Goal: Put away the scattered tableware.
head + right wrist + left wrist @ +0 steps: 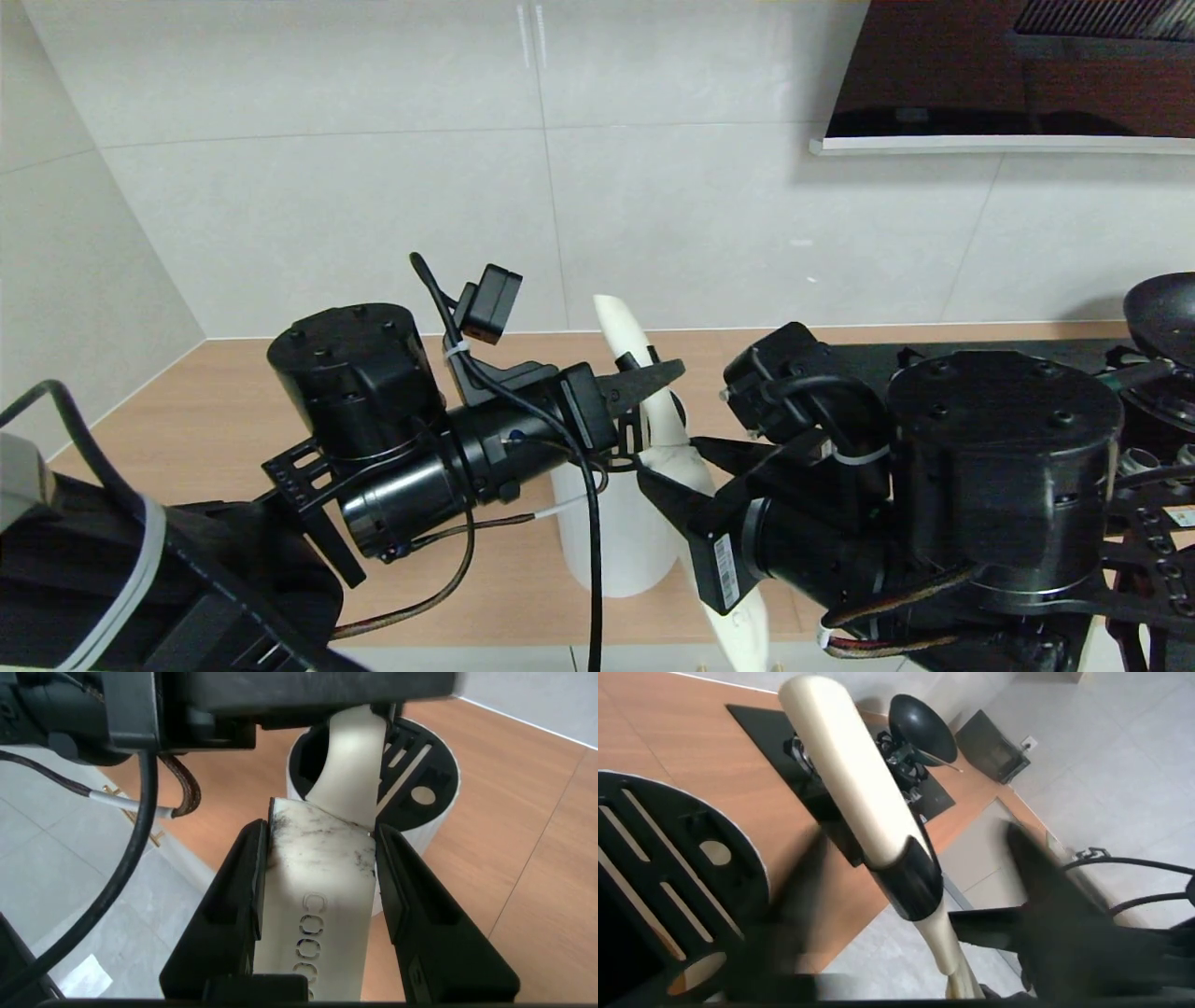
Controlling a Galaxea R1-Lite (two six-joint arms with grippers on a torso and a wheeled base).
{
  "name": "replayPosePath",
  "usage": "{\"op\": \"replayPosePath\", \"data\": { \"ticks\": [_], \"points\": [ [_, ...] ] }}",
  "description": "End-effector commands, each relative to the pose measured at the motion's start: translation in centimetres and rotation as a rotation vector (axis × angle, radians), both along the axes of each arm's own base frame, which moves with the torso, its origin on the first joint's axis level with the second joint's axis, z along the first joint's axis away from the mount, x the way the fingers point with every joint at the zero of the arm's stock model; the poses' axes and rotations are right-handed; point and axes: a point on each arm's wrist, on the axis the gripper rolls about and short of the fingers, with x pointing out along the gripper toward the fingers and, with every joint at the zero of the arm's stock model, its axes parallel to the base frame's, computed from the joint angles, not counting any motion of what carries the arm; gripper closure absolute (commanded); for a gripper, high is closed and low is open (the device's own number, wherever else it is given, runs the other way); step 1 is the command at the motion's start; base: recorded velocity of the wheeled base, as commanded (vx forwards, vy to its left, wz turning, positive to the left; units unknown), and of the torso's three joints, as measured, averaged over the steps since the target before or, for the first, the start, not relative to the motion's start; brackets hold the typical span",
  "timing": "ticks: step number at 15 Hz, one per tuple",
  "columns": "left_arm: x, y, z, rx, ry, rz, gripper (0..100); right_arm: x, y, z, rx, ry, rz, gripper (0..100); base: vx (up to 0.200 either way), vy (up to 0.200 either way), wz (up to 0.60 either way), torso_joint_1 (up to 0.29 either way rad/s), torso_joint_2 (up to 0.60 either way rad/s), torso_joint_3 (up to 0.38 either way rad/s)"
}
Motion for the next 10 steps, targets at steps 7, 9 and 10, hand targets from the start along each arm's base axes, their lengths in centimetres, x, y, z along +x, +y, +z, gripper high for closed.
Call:
{"op": "replayPosePath", "data": {
  "ticks": [7,9,10],
  "points": [
    [-0.03,0.10,0.13,-0.001,-0.001,0.005,100,-0.01,-0.05,0.25,0.011,-0.005,-0.002,100,0.000,0.000,0.00,0.000,0.00,0.000],
    [-0.03,0.10,0.13,-0.001,-0.002,0.003,100,0.04,-0.03,0.34,0.020,-0.015,-0.018,100,0.000,0.000,0.00,0.000,0.00,0.000],
    [-0.01,0.09,0.09,0.000,0.000,0.003,100,0.07,0.01,0.37,0.025,-0.018,-0.018,100,0.000,0.000,0.00,0.000,0.00,0.000]
  ]
}}
